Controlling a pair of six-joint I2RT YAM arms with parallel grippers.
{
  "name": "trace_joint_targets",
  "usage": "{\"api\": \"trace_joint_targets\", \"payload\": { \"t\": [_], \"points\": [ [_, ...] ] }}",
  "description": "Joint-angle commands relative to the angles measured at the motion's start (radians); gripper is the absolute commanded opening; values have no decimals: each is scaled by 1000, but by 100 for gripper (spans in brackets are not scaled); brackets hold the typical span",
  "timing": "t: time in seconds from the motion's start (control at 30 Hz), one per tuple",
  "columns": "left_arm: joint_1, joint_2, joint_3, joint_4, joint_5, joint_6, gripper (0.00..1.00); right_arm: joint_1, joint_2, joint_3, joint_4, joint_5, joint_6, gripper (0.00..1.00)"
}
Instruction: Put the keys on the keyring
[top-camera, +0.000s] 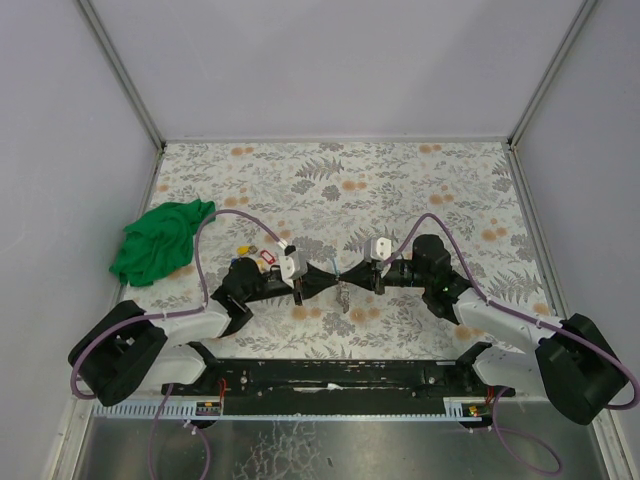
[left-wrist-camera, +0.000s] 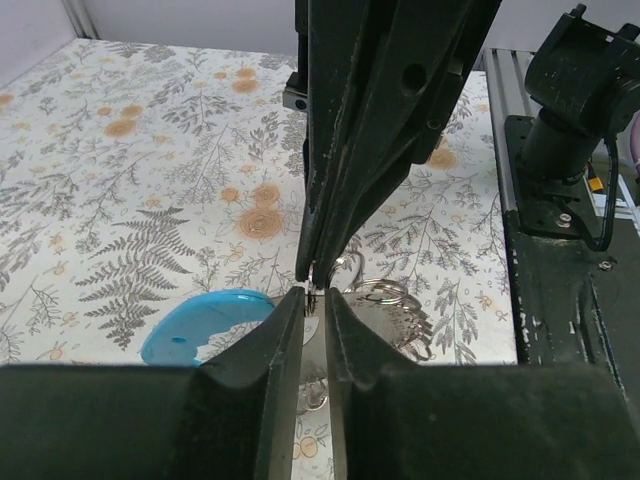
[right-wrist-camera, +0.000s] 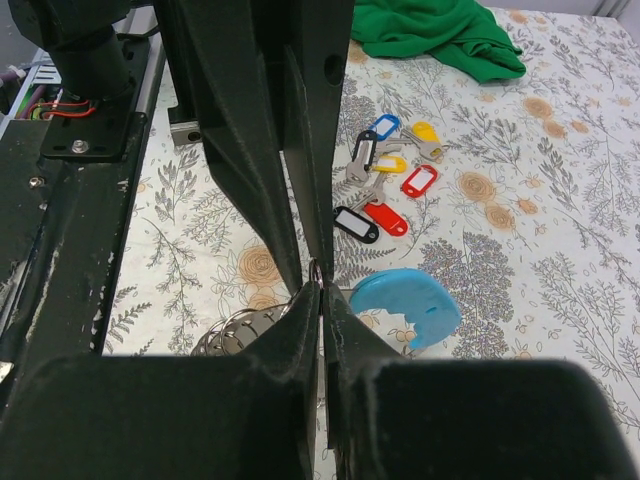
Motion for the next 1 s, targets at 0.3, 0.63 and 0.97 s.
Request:
{"api": "trace_joint_targets", "payload": {
  "t": [0.3,0.63,0.97],
  "points": [
    [-4,-91,20,-99,-57,89,22,-5,-26,20,38,-16,-19,7],
    [-4,-52,51,-122,-31,93,23,-4,-29,24,38,-27,-14,7],
    [-4,-68,61,-136,-34,100,3,-5,-16,27,37,-33,-12,11]
  ]
}}
